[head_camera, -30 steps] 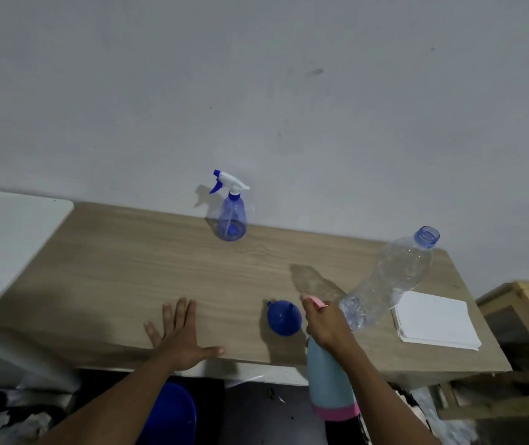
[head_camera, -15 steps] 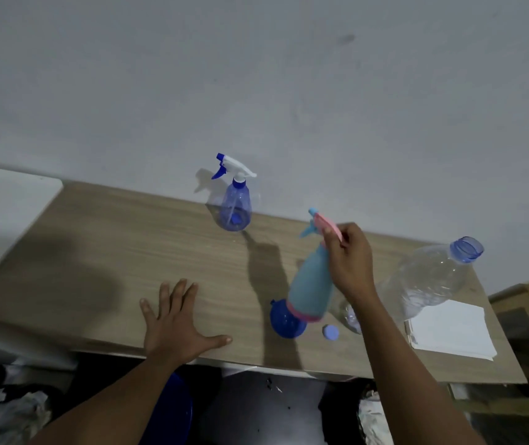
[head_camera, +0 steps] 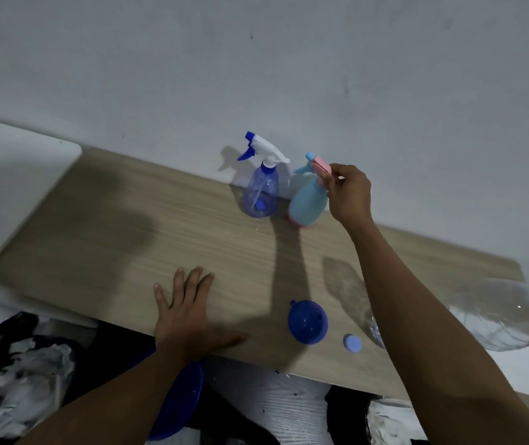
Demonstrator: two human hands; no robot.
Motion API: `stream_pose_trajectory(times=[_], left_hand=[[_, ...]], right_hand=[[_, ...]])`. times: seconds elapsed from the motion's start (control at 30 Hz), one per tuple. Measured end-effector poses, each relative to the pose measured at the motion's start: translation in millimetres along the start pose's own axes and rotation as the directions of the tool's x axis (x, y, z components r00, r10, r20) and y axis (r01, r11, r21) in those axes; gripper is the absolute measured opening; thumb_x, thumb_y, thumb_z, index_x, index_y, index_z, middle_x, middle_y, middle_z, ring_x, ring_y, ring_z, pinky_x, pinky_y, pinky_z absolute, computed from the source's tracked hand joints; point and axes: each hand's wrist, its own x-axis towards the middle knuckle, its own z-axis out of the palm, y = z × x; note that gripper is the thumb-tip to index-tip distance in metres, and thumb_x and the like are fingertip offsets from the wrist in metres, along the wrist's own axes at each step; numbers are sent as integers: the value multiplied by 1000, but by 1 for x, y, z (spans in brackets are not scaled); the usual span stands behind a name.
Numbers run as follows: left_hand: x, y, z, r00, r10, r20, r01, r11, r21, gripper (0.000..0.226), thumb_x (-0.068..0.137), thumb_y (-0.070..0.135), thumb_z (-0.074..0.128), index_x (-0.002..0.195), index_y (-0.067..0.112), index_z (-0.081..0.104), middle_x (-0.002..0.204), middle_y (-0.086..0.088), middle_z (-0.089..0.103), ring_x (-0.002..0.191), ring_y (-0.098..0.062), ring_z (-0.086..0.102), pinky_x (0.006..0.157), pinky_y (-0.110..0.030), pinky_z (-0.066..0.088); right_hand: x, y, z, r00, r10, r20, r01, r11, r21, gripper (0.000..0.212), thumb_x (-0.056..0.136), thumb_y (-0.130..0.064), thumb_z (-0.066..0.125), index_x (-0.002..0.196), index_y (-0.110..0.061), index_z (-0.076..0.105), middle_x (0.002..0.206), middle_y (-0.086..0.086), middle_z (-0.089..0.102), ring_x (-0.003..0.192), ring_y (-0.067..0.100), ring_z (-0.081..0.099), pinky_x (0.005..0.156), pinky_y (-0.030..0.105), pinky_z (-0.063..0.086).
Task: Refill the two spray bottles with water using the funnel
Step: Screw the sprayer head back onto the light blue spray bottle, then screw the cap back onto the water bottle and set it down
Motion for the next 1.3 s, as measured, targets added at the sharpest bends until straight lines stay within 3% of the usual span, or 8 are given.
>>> stream_pose_trajectory(times=[0.2, 0.43, 0.57, 0.77, 0.83, 0.97, 1.13, 1.3], left_hand=[[0, 0, 3, 999, 25, -26, -25, 1000, 8, 142, 36, 108, 37, 150, 24, 35, 161, 2, 27, 152, -31, 12, 114, -71, 7], [1, -1, 2, 1000, 1, -6, -1, 1000, 25, 142, 37, 109, 33, 153, 27, 26, 163, 5, 17, 153, -28, 3, 116, -69, 3], [-1, 1, 2, 1000, -17, -14, 17, 1000, 3, 143, 37, 109, 32, 154, 30, 21, 164, 8, 12, 153, -24, -4, 117, -66, -3], [-4, 2, 0, 1000, -14, -7, 14, 1000, 0, 146, 36, 110, 30, 156, 31, 12, 165, 8, 4, 153, -25, -8, 117, -64, -7], [-4, 3, 1, 1000, -20, -3, 20, 1000, -5, 145, 36, 110, 31, 156, 32, 11, 165, 8, 2, 152, -25, -9, 117, -64, -5], [-5, 8, 9, 997, -33, 71, 34, 999, -6, 141, 47, 106, 30, 157, 26, -4, 166, 0, -15, 150, -30, -21, 117, -63, -7], [-35, 50, 35, 997, 7, 79, -5, 1000, -28, 122, 64, 93, 30, 157, 23, -7, 163, -14, -23, 148, -35, -27, 118, -60, -13], [-60, 82, 52, 997, 12, 78, -8, 999, -51, 111, 72, 84, 33, 158, 21, 2, 164, -16, -15, 149, -37, -21, 120, -57, -11]], right_hand=[[16, 8, 17, 997, 13, 76, -14, 1000, 12, 17, 91, -31, 67, 104, -25, 76, 103, 7, 71, 87, 27, 69, 81, 49, 58], [3, 0, 14, 994, -12, 109, 8, 999, 36, 42, 95, -18, 66, 137, -15, 60, 126, 9, 66, 105, 21, 63, 88, 19, 44], [-18, 1, -4, 999, 10, 52, -15, 996, 85, 65, 93, -25, 71, 150, -19, 41, 134, 5, 57, 101, 16, 59, 86, 25, 49], [-119, 34, -29, 997, 76, -31, -73, 992, 106, 47, 97, -17, 62, 142, -14, 50, 122, 5, 60, 92, 17, 62, 77, 19, 48], [-165, 58, -32, 993, 108, -52, -103, 991, 81, 38, 98, -14, 59, 136, -11, 56, 120, 9, 63, 93, 16, 61, 80, 24, 51], [-239, 115, -39, 969, 232, 89, -223, 969, -102, 32, 99, -10, 54, 129, -12, 62, 122, 7, 62, 105, 22, 62, 93, 33, 50], [-288, 154, -40, 942, 136, 306, -17, 932, -362, 30, 93, -5, 58, 121, -8, 68, 131, 10, 57, 118, 32, 48, 95, 31, 41], [-306, 169, -51, 961, 116, 251, -28, 944, -330, 33, 90, -1, 58, 121, -10, 65, 127, 7, 57, 115, 30, 47, 95, 36, 47]])
